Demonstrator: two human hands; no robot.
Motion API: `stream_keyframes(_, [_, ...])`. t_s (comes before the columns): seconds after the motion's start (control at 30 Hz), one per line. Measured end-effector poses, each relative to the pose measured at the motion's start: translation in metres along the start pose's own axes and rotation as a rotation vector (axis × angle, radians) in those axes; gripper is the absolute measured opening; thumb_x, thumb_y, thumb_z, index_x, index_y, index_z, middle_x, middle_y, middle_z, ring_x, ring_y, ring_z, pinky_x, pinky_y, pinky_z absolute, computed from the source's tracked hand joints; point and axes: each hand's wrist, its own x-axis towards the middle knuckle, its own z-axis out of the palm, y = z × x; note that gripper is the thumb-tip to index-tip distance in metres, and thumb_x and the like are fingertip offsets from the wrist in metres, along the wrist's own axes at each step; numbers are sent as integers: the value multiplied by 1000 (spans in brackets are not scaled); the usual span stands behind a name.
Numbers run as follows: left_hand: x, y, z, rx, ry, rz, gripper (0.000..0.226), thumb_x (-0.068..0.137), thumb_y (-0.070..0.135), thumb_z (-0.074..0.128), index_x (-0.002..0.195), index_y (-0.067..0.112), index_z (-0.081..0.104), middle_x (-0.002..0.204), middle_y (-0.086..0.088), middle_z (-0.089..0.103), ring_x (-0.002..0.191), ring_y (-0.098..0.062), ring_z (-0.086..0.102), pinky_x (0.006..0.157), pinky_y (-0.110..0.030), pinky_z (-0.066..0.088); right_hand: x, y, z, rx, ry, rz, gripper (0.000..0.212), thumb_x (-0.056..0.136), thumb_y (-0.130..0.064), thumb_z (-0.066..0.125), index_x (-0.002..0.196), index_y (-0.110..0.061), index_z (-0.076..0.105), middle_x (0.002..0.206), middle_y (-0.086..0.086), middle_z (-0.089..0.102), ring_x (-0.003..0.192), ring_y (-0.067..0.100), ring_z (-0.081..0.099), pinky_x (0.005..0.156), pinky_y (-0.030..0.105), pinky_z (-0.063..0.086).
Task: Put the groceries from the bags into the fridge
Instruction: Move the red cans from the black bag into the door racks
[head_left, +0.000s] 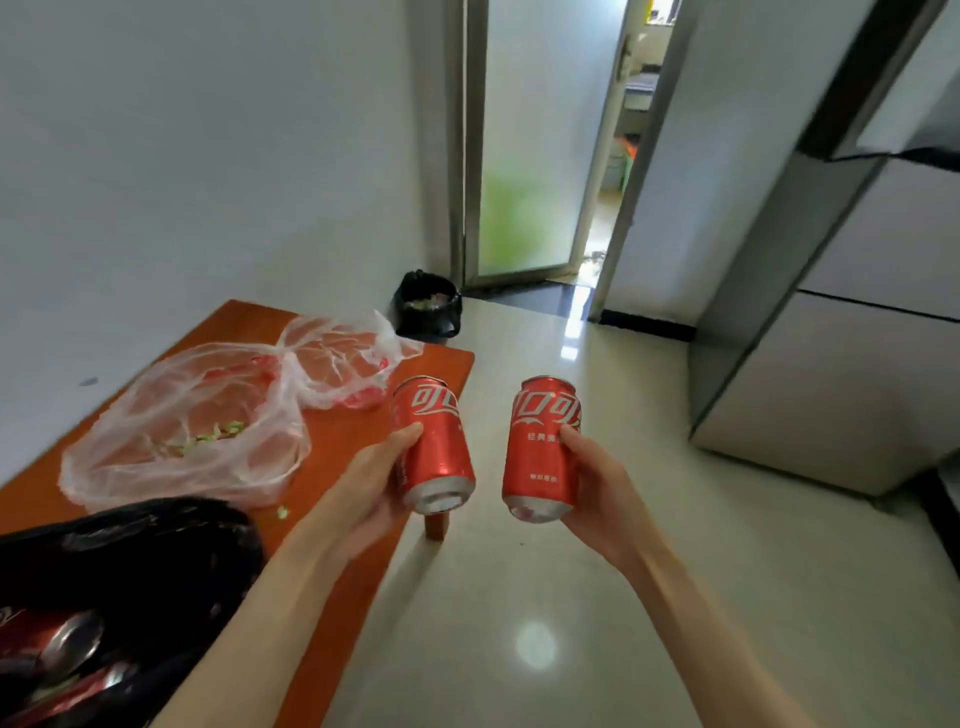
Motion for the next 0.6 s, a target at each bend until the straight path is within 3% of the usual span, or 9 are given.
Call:
stream_keyframes(0.13, [46,-32,109,4,-64,-41,46,78,29,59,117,6,52,111,-15,65,96,-27,65,81,-38,55,-32,-74,-79,-66,124,-104,44,76,-29,66,113,-7,57,99,11,71,85,22,69,74,36,57])
stream_keyframes(0.3, [88,-55,233,80,-240,-76,45,73,34,62,110,8,57,110,-14,68,97,-26,67,80,-35,56,-65,-161,-154,-40,261,-273,43,75,-35,59,110,-10,58,97,10,69,79,20,69,64,34,56])
stream_keyframes(0.43, [125,-55,316,154,-341,-52,46,72,30,62,110,5,58,114,-16,66,103,-28,64,79,-33,57,-71,-220,-205,22,380,-387,51,73,-40,60,114,-9,57,98,10,70,80,21,68,70,36,55])
stream_keyframes(0.6, [188,-47,405,161,-438,-28,50,71,30,65,115,6,56,119,-17,63,109,-29,61,87,-37,54,-55,-294,-259,209,431,-463,38,87,-43,53,106,-10,60,90,7,69,73,16,68,63,29,58])
